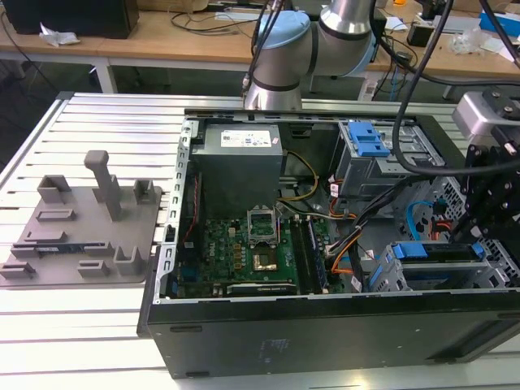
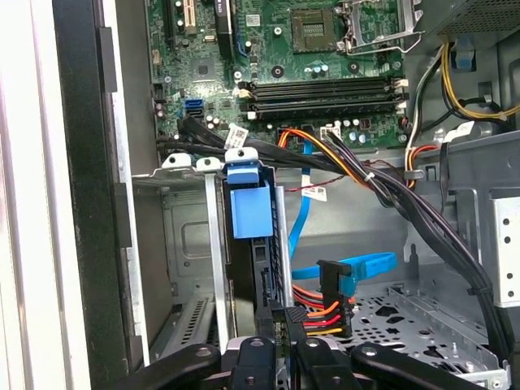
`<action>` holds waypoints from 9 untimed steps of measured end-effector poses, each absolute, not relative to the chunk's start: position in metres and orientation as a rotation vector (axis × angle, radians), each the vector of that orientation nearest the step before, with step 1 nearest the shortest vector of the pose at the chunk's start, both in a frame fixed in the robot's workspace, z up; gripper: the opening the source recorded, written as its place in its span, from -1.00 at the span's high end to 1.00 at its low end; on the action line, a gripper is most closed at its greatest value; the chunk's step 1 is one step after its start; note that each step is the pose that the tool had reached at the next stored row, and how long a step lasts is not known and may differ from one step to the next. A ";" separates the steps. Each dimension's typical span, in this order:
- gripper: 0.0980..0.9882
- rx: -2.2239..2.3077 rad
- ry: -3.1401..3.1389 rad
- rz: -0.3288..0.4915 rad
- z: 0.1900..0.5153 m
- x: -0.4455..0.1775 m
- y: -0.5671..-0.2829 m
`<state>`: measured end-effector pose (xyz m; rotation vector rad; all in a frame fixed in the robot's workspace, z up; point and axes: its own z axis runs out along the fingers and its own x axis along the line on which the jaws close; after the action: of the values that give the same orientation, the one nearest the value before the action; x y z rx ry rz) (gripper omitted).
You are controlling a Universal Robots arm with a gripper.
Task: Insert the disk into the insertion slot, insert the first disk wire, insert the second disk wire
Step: 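Insert the first disk wire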
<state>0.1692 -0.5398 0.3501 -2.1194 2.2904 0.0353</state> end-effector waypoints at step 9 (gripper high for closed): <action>0.84 -2.119 2.291 0.035 0.347 0.169 -0.540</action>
<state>0.1692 -0.5398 0.3469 -2.1190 2.2907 0.0354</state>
